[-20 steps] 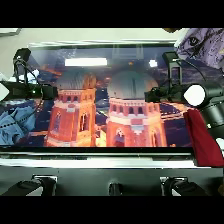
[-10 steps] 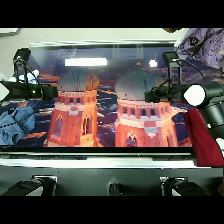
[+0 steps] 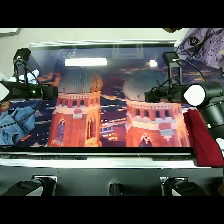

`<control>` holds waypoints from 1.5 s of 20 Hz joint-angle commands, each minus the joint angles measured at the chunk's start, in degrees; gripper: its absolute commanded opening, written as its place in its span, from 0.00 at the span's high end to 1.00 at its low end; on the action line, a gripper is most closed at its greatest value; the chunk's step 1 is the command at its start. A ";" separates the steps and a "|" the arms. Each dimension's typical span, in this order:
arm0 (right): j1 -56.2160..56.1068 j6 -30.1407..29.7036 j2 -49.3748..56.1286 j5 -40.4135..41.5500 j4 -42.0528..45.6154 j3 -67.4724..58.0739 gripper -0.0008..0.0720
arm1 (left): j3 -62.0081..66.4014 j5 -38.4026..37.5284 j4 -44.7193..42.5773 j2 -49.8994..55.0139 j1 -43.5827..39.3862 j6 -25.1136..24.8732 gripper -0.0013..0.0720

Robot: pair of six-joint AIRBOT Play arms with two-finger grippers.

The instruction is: Fold the clothes and pants, and hang the long-sleeved shirts on hangers.

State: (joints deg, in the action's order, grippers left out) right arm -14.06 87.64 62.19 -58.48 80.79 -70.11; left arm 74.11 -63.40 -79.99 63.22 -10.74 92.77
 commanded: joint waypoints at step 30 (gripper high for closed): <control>-0.07 0.04 -0.04 2.91 -0.83 -0.04 0.92 | -15.89 12.26 -9.53 17.79 45.51 11.37 0.17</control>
State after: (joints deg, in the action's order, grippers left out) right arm -14.06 87.66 62.19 -55.53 79.94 -70.11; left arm 58.35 -52.10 -89.10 78.28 34.22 103.70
